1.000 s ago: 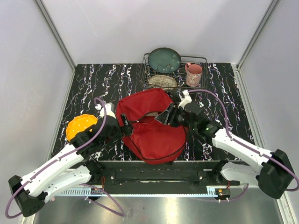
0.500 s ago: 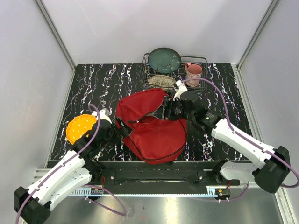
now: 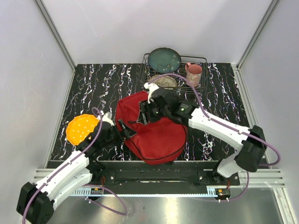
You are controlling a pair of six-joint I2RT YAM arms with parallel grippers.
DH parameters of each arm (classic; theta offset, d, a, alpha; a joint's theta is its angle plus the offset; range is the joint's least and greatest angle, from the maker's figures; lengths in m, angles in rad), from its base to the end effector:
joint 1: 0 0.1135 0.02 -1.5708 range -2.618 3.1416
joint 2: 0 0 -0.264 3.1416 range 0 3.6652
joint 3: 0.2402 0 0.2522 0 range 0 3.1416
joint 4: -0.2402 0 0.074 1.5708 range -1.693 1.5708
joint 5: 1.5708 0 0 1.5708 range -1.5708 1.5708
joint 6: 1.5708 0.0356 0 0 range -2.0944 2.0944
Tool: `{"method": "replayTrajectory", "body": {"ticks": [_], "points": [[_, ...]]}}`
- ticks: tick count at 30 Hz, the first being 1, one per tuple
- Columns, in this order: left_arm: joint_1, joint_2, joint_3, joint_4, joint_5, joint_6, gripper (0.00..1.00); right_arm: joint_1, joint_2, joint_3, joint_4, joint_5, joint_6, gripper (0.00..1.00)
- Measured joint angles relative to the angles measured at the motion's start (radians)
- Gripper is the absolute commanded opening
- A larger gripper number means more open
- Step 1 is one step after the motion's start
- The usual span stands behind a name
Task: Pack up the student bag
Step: Zip the student bag at the center of the board.
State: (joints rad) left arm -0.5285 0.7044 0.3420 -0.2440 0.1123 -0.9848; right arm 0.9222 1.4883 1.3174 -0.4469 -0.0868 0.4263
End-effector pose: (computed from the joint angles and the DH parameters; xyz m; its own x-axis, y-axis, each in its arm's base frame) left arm 0.1353 -0.0836 0.1914 -0.7559 -0.5173 -0.4012 -0.0890 0.6883 -0.7199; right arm 0.2024 0.2721 0.3307 -0.6645 -0.1947 -0.7214 -0.6170 0.6875 0.3828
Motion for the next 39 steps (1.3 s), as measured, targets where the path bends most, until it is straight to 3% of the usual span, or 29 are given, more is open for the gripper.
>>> {"method": "replayTrajectory", "body": {"ticks": [5, 11, 30, 39], "points": [[0.015, -0.005, -0.056, 0.037, 0.004, -0.034, 0.80, 0.035, 0.096, 0.080, -0.033, 0.032, -0.062, 0.62], [0.046, -0.061, -0.081, 0.027, -0.001, -0.055, 0.89, 0.068, 0.181, 0.149, -0.076, 0.065, -0.120, 0.65], [0.072, -0.140, -0.045, -0.132, -0.045, -0.014, 0.89, 0.171, 0.362, 0.301, -0.126, 0.226, -0.320, 0.70], [0.074, -0.153, -0.025, -0.169, -0.055, -0.004, 0.89, 0.196, 0.428, 0.311, -0.119, 0.343, -0.369, 0.55]]}}
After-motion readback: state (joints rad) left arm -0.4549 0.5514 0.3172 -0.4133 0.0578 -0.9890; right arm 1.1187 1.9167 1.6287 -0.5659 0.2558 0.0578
